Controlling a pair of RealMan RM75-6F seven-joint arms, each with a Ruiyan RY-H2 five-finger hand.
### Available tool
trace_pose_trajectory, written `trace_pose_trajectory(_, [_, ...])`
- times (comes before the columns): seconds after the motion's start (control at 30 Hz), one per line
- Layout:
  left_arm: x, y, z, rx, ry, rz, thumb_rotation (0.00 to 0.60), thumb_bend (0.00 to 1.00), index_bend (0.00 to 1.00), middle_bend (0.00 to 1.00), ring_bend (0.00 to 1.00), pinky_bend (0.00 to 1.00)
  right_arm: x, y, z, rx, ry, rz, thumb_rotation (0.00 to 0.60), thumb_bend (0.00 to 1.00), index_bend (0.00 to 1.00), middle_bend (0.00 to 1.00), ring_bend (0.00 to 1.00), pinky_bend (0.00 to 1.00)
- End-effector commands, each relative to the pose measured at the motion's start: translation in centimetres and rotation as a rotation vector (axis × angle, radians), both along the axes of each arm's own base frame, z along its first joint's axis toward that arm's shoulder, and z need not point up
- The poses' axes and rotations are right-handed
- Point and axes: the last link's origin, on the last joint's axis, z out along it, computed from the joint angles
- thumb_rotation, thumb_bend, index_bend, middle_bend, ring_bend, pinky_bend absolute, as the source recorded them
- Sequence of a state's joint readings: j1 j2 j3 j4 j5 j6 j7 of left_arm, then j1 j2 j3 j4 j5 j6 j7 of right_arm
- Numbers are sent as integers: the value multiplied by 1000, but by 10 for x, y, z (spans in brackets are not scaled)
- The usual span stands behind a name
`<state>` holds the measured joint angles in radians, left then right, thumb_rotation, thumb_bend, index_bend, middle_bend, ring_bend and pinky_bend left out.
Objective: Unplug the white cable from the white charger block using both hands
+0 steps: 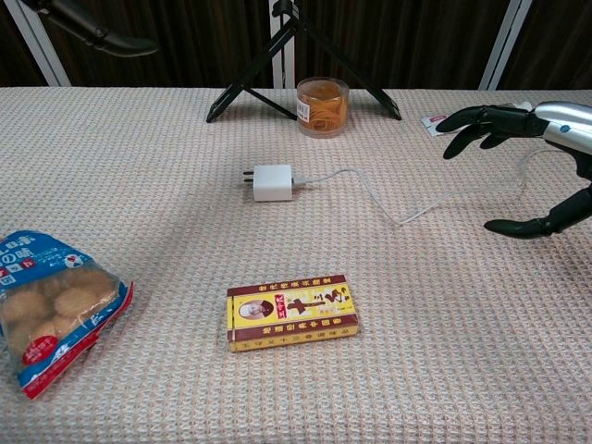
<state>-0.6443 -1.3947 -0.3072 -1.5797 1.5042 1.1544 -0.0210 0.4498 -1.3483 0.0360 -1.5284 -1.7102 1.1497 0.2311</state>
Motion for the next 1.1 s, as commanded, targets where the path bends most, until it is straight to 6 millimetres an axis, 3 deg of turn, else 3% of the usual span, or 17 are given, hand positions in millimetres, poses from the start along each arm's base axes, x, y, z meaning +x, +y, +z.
trace_pose_trajectory(0.03, [9,10,-8,-25,-22,-7,600,158,257,229,181,255,2,1,-6,18,-13,10,600,257,178,248,100,194])
trace_pose_trajectory(0.23, [2,20,-26,-95,42,58,600,153,268,228,181,258,-10,9,7,-34,3,-2,600,259,188,248,100,194])
trace_pose_trajectory(0.47, [-5,15,-66,-213,169,144,600,145,270,207,215,342,-26,31,37,-144,-3,-25,600,265,209,247,100,194])
trace_pose_trajectory(0.87, [35,25,-144,-308,230,170,600,129,257,197,187,291,-25,32,44,-167,-16,-23,600,264,212,245,100,194])
trace_pose_trajectory(1.1, [42,40,-171,-301,270,205,600,129,258,196,182,272,-27,34,45,-176,-22,-32,600,271,218,245,100,194])
